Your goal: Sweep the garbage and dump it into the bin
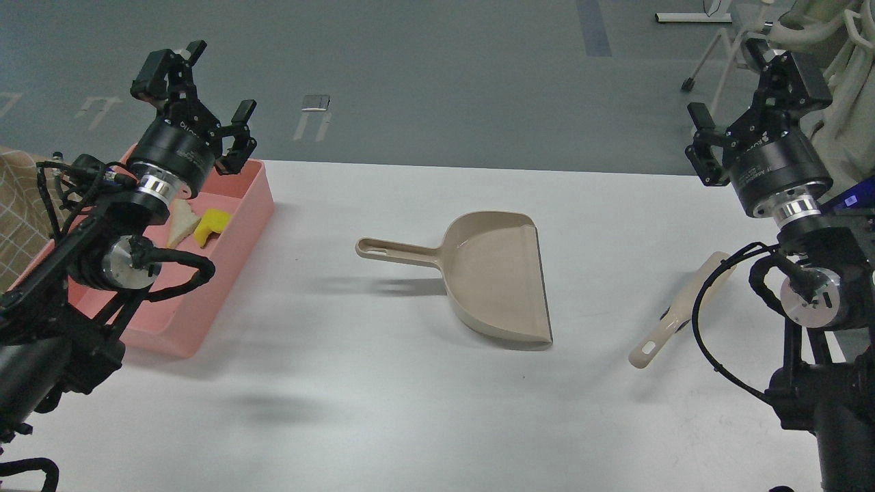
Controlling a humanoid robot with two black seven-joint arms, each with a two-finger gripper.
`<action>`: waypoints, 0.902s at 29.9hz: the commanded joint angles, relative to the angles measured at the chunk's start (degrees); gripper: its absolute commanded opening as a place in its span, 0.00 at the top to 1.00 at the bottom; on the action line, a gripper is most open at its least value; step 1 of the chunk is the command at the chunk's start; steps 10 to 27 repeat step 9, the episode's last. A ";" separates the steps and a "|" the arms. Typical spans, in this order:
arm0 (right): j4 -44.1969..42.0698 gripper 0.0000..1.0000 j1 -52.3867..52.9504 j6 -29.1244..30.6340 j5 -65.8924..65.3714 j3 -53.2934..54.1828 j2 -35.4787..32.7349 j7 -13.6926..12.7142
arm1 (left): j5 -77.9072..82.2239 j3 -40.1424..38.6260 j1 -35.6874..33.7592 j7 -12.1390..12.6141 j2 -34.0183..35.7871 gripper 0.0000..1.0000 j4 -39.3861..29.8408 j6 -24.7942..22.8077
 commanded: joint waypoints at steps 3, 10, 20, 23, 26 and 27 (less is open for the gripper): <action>-1.41 0.00 0.69 -0.16 0.12 0.18 0.00 0.00 | -2.02 -3.02 0.23 0.25 -0.06 0.02 0.10 -0.10; -1.49 0.00 0.87 -0.95 0.73 0.26 0.00 0.00 | -6.86 -5.31 0.23 0.34 -0.06 0.02 0.54 -0.10; -1.49 0.00 0.87 -0.95 0.73 0.26 0.00 0.00 | -6.86 -5.31 0.23 0.34 -0.06 0.02 0.54 -0.10; -1.49 0.00 0.87 -0.95 0.73 0.26 0.00 0.00 | -6.86 -5.31 0.23 0.34 -0.06 0.02 0.54 -0.10; -1.49 0.00 0.87 -0.95 0.73 0.26 0.00 0.00 | -6.86 -5.31 0.23 0.34 -0.06 0.02 0.54 -0.10; -1.49 0.00 0.87 -0.95 0.73 0.26 0.00 0.00 | -6.86 -5.31 0.23 0.34 -0.06 0.02 0.54 -0.10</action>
